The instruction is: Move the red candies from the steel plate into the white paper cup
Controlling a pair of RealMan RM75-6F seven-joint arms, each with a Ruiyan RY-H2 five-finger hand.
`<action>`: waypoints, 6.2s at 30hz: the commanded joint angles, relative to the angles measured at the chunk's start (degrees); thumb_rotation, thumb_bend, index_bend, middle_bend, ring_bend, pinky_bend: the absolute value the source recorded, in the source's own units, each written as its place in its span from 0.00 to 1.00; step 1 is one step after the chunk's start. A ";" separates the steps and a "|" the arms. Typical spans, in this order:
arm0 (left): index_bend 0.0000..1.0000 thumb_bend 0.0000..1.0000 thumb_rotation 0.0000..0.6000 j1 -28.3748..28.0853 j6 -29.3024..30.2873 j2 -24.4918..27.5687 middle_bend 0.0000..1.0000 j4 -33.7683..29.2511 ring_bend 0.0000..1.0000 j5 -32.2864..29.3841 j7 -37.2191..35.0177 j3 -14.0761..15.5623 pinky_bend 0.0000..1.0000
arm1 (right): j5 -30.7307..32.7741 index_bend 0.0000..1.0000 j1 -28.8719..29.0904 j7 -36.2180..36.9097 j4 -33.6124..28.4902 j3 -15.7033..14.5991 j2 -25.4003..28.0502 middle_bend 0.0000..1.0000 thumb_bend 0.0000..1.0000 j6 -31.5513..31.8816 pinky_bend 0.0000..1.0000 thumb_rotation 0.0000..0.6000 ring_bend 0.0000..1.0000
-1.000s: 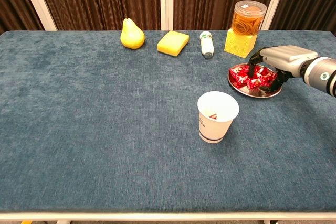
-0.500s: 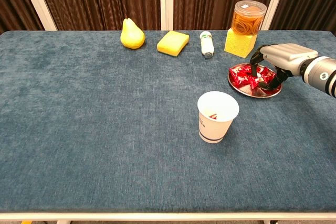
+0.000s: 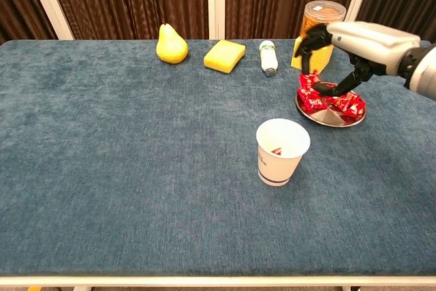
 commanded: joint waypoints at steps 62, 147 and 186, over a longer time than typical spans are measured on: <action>0.07 0.16 1.00 1.04 0.09 -0.39 0.04 1.80 0.08 -0.71 -2.44 0.28 0.15 | 19.51 0.42 6.19 -11.58 26.11 3.32 -14.53 0.16 0.29 -16.57 0.00 1.00 0.00; 0.07 0.16 1.00 1.32 0.34 -0.70 0.04 2.03 0.08 -0.15 -3.43 0.48 0.15 | 14.96 0.50 5.29 -15.88 12.42 4.36 -5.82 0.00 0.33 -10.24 0.00 1.00 0.00; 0.07 0.16 1.00 1.74 -0.25 -1.04 0.04 3.38 0.08 -0.89 -5.29 0.59 0.15 | 21.30 0.42 9.89 -18.92 35.41 5.22 -20.80 0.00 0.21 -17.74 0.00 1.00 0.00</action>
